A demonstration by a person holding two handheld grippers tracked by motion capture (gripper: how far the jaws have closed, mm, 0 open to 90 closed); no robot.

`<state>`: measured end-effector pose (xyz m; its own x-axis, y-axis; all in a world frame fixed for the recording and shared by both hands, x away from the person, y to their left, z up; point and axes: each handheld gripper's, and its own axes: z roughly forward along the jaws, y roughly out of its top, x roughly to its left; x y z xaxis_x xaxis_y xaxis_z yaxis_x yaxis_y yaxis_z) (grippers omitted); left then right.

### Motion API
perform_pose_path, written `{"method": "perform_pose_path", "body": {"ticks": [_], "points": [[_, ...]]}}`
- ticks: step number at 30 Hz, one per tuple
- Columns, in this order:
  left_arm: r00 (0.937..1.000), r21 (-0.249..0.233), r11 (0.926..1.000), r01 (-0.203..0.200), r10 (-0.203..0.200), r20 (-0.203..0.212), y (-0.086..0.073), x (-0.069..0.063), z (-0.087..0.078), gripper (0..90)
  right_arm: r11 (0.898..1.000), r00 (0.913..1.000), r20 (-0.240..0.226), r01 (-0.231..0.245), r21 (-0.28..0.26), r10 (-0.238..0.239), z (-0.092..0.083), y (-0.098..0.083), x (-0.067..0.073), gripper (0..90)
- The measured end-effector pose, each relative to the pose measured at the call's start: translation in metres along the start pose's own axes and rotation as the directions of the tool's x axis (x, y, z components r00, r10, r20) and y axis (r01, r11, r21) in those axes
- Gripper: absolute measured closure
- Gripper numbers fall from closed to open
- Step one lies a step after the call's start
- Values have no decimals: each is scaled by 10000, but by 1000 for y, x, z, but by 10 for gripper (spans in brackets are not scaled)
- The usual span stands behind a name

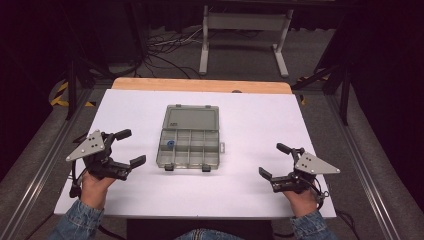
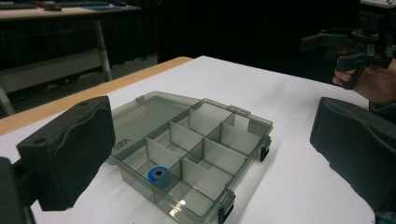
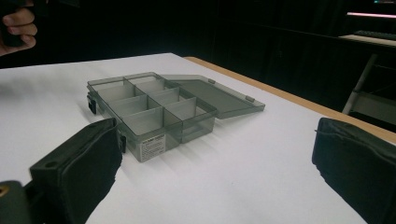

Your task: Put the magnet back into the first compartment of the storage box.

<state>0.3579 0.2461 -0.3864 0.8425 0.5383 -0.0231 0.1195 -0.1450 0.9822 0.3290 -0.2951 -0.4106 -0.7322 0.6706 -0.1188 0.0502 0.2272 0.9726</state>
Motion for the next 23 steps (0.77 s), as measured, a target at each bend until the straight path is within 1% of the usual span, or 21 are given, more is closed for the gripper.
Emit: {"method": "perform_pose_path", "body": {"ticks": [1, 2, 4, 6, 8, 10, 13, 14, 16, 19, 23], "points": [[10000, -209, 9998, -61, 60, -14, -7, -1, -1, 9, 10000, 10000, -5, 1, -20, -1, 0, 0, 0, 19], [10000, -278, 9996, -69, 68, -21, -10, -2, -2, 9, 10000, 10000, -9, 14, -37, -14, 0, 0, 0, 19], [9999, -271, 9995, -161, 159, -63, -15, -3, -2, 9, 9999, 10000, -10, 41, -94, -41, 0, -1, 0, 17], [9996, -51, 9996, -286, 286, -90, -22, -5, -1, 9, 9999, 10000, -17, 60, -125, -61, -1, -1, 0, 16], [9994, 5, 9994, -337, 337, -39, -29, -7, 0, 7, 9999, 10000, -40, 80, -143, -80, -1, -1, 0, 16], [9998, -9, 9998, -181, 181, 103, -35, -8, 1, 5, 9998, 10000, -27, 59, -176, -59, -1, -2, 0, 14], [9999, -259, 9996, 101, -97, 133, -41, -9, 1, 4, 9996, 10000, -48, 45, -264, -47, -2, -2, 1, 14], [9996, -377, 9990, 252, -247, 139, -42, -8, 1, 4, 9996, 10000, -55, 42, -267, -44, -2, -2, 1, 14], [9993, -396, 9987, 330, -323, 168, -43, -6, 1, 4, 9996, 10000, -83, 35, -267, -37, -1, -3, 1, 14], [9987, -637, 9966, 516, -514, 47, -45, -5, 1, 4, 9997, 9999, -99, 26, -254, -29, -1, -3, 2, 14], [9986, -719, 9960, 522, -522, 15, -45, -3, -1, 4, 9997, 9999, -126, 25, -222, -28, 0, -4, 1, 14]]}}
